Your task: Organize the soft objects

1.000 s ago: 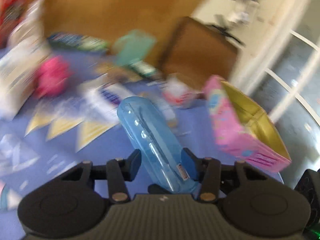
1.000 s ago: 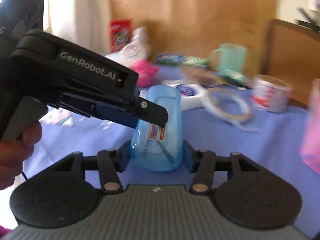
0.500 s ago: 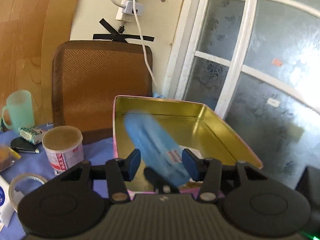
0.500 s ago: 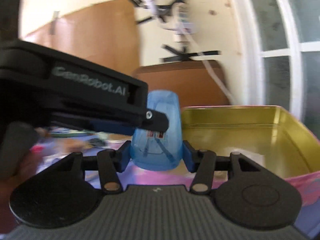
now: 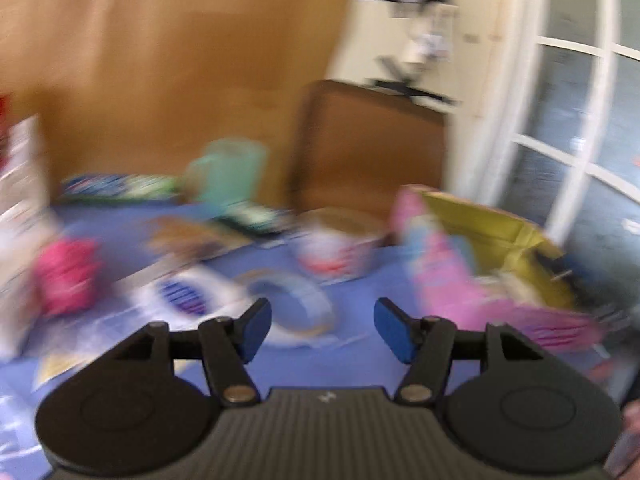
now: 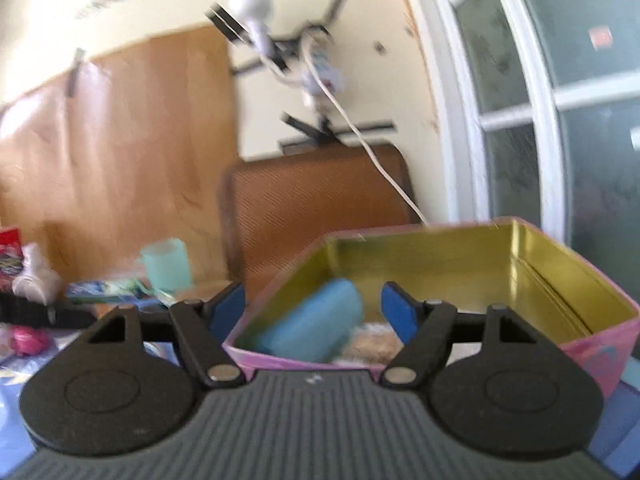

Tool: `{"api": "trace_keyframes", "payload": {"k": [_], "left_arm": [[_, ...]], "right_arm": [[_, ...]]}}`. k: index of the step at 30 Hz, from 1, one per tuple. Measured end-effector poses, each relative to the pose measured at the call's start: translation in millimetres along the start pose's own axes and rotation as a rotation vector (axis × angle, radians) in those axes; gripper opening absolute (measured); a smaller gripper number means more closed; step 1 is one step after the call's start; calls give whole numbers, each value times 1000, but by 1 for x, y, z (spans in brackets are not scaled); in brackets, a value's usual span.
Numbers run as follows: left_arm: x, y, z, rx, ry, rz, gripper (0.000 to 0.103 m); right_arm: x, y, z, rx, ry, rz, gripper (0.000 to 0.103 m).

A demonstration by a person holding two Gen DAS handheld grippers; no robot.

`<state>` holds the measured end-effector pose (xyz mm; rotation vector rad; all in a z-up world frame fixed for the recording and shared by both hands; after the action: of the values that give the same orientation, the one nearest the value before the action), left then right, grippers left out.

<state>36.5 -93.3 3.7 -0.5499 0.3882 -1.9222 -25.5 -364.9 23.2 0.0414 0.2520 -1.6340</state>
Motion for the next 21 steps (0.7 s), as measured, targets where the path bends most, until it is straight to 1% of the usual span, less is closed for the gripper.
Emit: {"api": "trace_keyframes", "payload": {"k": [3, 4, 5, 6, 7, 8, 9, 10, 12, 13, 14, 15, 17, 19, 20, 21], "left_arm": [[-54, -13, -15, -5, -54, 114, 59], [-70, -16, -19, -8, -81, 138, 59], [-84, -17, -21, -11, -108, 155, 59], [-97, -19, -25, -13, -135, 170, 59], [-108, -19, -28, -16, -156, 183, 59], [-117, -18, -32, -18, -171, 192, 59], [-125, -18, -37, -19, -188, 198, 57], [-130, -18, -39, -21, -214, 187, 57], [-132, -21, -35, 8, -226, 172, 59], [-132, -20, -36, -3, -223, 178, 59], [-131, -19, -36, -7, -216, 177, 59], [-130, -20, -35, 0, -207, 174, 59], [-127, -19, -35, 7, -196, 179, 59], [-125, -19, -35, 15, -193, 182, 59], [-125, -20, -36, 17, -193, 182, 59], [-126, -20, -36, 15, -194, 180, 59]], "right_arm": [[-32, -9, 13, 67, -50, 69, 78], [-46, -11, 15, 73, -65, 110, 86], [-60, -9, 14, 64, -75, 159, 100], [-76, -7, 9, 41, -83, 211, 103], [-92, -1, 3, -2, -99, 272, 103], [-108, 9, -6, -65, -119, 316, 103], [-121, 18, -15, -121, -138, 336, 103], [-133, 29, -23, -173, -163, 350, 103], [-155, 50, -37, -259, -216, 376, 103], [-165, 61, -44, -301, -245, 389, 97], [-174, 66, -52, -336, -276, 405, 89], [-182, 76, -59, -373, -316, 414, 84], [-196, 86, -74, -421, -399, 420, 64], [-203, 93, -92, -464, -483, 411, 50], [-203, 93, -92, -443, -478, 414, 33], [-203, 88, -92, -450, -478, 424, 24]]}}
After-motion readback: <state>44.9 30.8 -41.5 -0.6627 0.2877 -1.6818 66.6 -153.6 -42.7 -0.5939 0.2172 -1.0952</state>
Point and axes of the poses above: each gripper's, at about its wrist camera, not at the fingertips, and y roughly the way its jaws point, x to its right, z to its top, the point moved 9 cm from there along y, roughly the way its jaws point, and after that the axes turned 1 degree about -x, right-handed, at the moved point
